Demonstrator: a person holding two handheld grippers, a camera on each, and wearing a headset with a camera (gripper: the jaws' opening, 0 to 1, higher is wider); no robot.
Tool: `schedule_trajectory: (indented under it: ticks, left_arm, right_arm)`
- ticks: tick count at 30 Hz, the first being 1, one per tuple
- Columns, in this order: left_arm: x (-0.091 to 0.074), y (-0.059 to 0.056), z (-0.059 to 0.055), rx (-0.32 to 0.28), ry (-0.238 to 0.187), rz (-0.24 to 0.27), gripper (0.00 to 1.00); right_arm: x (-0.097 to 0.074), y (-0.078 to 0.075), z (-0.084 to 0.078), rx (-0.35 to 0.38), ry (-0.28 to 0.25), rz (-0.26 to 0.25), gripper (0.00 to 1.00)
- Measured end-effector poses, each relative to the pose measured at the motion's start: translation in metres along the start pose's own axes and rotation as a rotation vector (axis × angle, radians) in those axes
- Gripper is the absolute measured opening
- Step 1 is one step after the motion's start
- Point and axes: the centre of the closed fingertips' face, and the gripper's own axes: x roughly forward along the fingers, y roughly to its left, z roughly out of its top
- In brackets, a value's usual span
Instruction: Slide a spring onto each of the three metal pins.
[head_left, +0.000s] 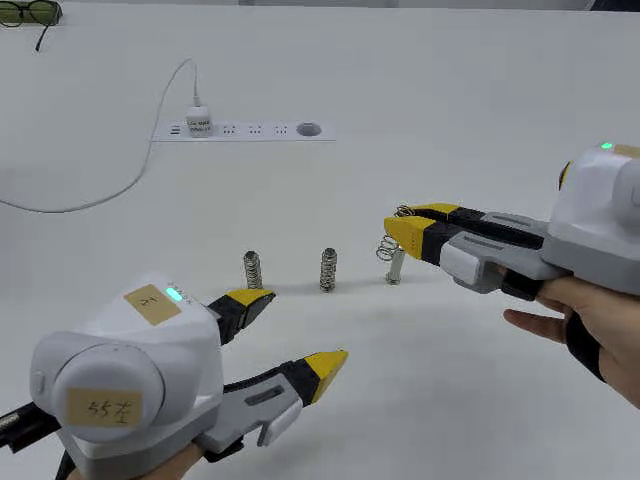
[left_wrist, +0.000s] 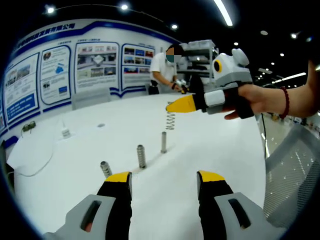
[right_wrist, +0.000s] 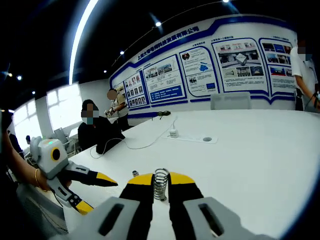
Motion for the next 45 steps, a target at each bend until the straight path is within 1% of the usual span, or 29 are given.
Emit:
schedule_trajectory:
  ticks: [1,4,6,11,16,19,21,25,31,36,39,42,45]
  left_arm:
    - [0.000,0.001,-0.001,0.000,0.001,0.006,0.56]
    - [-0.001,0.002,-0.003,-0.008,0.005,0.013,0.57]
    - [-0.001,0.002,-0.003,-0.012,0.003,0.016,0.59]
    - [-0.002,0.007,-0.006,-0.018,0.008,0.035,0.63]
    - [-0.003,0.010,-0.007,-0.014,0.013,0.047,0.66]
    - [-0.003,0.010,-0.007,-0.019,0.014,0.047,0.65]
    - [-0.003,0.011,-0.007,-0.016,0.013,0.052,0.66]
    - [-0.003,0.013,-0.009,-0.025,0.015,0.056,0.67]
    - [-0.003,0.015,-0.012,-0.037,0.023,0.063,0.70]
    - [-0.004,0.017,-0.014,-0.045,0.030,0.069,0.72]
    - [-0.004,0.017,-0.014,-0.048,0.030,0.070,0.74]
    - [-0.004,0.018,-0.013,-0.045,0.020,0.068,0.75]
    - [-0.004,0.019,-0.014,-0.049,0.023,0.070,0.76]
  right_arm:
    - [0.001,-0.003,0.000,-0.008,0.002,-0.007,0.11]
    - [0.002,-0.009,-0.001,-0.030,0.010,-0.029,0.11]
    - [0.004,-0.012,-0.002,-0.030,0.013,-0.034,0.11]
    - [0.006,-0.022,-0.005,-0.047,0.025,-0.065,0.11]
    - [0.009,-0.030,-0.006,-0.055,0.032,-0.086,0.12]
    - [0.011,-0.035,-0.008,-0.063,0.038,-0.098,0.12]
    - [0.013,-0.037,-0.008,-0.061,0.040,-0.101,0.12]
    - [0.015,-0.043,-0.011,-0.088,0.060,-0.118,0.12]
    - [0.018,-0.046,-0.014,-0.094,0.071,-0.123,0.12]
    - [0.019,-0.048,-0.018,-0.116,0.087,-0.134,0.12]
    - [0.020,-0.048,-0.020,-0.123,0.095,-0.136,0.12]
    - [0.020,-0.049,-0.022,-0.128,0.101,-0.140,0.12]
    - [0.020,-0.049,-0.024,-0.134,0.105,-0.141,0.12]
